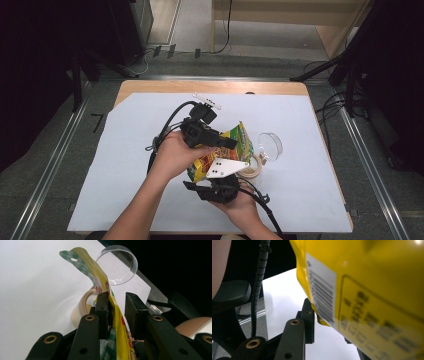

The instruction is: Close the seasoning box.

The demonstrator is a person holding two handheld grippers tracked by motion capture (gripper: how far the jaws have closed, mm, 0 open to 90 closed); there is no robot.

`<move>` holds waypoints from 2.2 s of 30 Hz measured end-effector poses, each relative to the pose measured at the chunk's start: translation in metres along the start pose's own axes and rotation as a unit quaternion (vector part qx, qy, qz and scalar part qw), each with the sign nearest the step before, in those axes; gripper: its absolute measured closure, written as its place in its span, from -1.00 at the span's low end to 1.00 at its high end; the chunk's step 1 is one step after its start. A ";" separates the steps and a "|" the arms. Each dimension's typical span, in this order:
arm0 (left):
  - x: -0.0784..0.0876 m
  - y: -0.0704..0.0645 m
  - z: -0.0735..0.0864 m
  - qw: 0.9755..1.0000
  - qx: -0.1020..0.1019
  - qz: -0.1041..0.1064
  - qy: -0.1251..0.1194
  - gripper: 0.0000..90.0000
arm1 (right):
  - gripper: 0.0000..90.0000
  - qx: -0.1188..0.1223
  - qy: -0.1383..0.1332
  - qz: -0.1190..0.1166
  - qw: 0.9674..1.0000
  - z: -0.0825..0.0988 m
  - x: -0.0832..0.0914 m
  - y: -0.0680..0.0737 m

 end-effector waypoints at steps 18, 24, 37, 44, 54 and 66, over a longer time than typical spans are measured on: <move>0.000 0.007 -0.002 1.000 0.010 0.005 0.001 0.63 | 0.55 -0.026 -0.004 -0.025 0.999 -0.005 0.000 0.005; 0.000 0.009 -0.002 1.000 0.013 0.006 0.000 0.62 | 0.55 -0.028 -0.004 -0.027 0.999 -0.005 0.000 0.005; -0.002 0.014 -0.003 1.000 0.023 0.012 -0.003 0.61 | 0.55 -0.045 -0.008 -0.041 0.998 -0.008 0.001 0.006; -0.002 0.013 -0.003 1.000 0.017 0.004 -0.006 0.62 | 0.46 -0.040 -0.006 -0.039 0.998 -0.008 0.001 0.008; -0.001 0.009 -0.004 1.000 0.009 -0.004 -0.008 0.63 | 0.59 -0.007 0.007 -0.016 1.000 -0.007 0.001 0.007; 0.000 0.011 -0.004 1.000 0.009 -0.008 -0.011 0.62 | 0.59 -0.006 0.009 -0.020 1.000 -0.007 0.000 0.005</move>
Point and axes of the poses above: each handheld gripper's, and its own axes: x roughly backward along the jaws, z roughly out of its underside, y roughly to its left, the point moved 8 cm from there along -x, roughly forward along the jaws, and after that the axes turned 14 degrees about -z, right-handed, at the moved point
